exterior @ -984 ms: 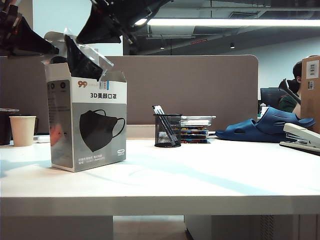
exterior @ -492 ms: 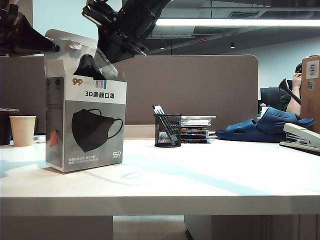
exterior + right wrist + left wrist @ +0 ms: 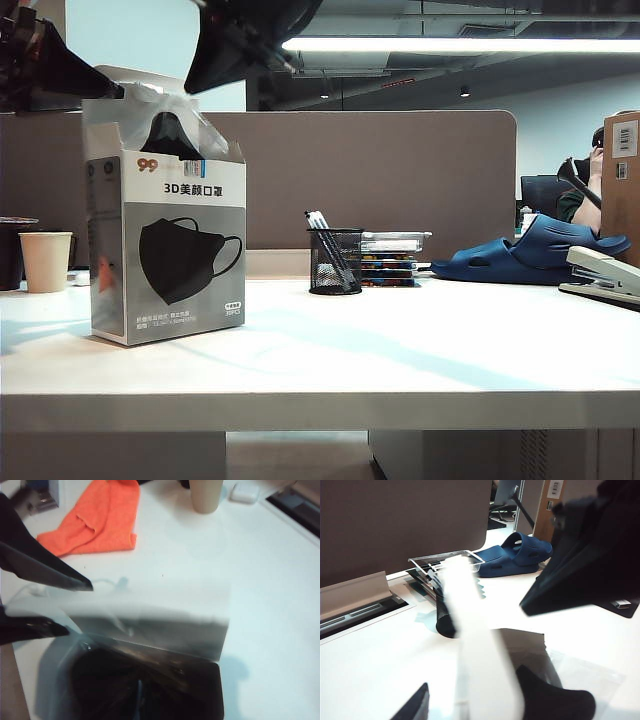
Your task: Put the mask into the mask box.
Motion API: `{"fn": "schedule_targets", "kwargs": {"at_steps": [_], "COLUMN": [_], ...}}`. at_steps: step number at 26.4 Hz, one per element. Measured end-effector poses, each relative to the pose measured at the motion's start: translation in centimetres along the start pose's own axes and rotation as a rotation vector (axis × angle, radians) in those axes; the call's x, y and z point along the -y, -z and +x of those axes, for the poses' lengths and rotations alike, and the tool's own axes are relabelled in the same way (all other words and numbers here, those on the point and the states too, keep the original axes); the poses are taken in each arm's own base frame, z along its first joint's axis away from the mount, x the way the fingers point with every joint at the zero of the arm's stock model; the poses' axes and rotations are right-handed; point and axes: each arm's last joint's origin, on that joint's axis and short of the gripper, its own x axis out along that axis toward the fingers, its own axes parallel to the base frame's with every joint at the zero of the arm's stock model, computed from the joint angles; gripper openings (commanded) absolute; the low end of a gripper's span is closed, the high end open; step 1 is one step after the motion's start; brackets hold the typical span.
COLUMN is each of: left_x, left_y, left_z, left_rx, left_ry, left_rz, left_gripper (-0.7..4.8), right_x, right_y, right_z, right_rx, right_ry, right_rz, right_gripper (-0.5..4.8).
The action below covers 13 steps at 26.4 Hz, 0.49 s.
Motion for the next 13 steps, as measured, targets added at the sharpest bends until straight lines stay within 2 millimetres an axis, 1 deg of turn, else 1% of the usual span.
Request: {"fn": "schedule_targets", "kwargs": {"at_steps": [2, 3, 4, 5, 6, 7, 8, 11, 13], "left_x": [0.1, 0.1, 0.1, 0.2, 0.2, 0.2, 0.2, 0.2, 0.2], "left_y": [0.0, 0.0, 0.0, 0.0, 0.0, 0.0, 0.0, -0.1, -0.4], "left_z": [0.0, 0.0, 0.0, 0.0, 0.0, 0.0, 0.0, 0.0, 0.0], "left_rx": [0.003, 0.004, 0.005, 0.007, 0.008, 0.008, 0.008, 0.015, 0.031], "left_ry": [0.027, 0.039, 0.051, 0.068, 0.074, 0.08, 0.08, 0.08, 0.079], "left_rz": [-0.018, -0.021, -0.02, -0.02, -0.02, -0.028, -0.035, -0.031, -0.013], "left_gripper": [2.61, 2.95, 3.49, 3.53, 3.55, 3.55, 3.55, 3.55, 3.91], "right_x": [-0.1, -0.2, -0.4, -0.3, -0.2, 0.1, 0.2, 0.8, 0.8], "right_y": [-0.8, -1.1, -1.4, -1.8, -2.0, -2.3, -2.3, -2.8, -3.2], "right_z": [-1.6, -2.3, -2.9, -4.0, -4.5, -5.4, -5.7, -7.8, -9.0], "right_rx": [0.031, 0.044, 0.056, 0.075, 0.083, 0.098, 0.103, 0.134, 0.156], "right_ry": [0.01, 0.015, 0.027, 0.06, 0.074, 0.102, 0.11, 0.149, 0.162], "right_rz": [-0.007, -0.012, -0.016, -0.019, -0.02, -0.022, -0.023, -0.02, -0.024], "right_gripper": [-0.02, -0.02, -0.02, -0.02, -0.02, -0.02, -0.02, -0.02, -0.02]}}
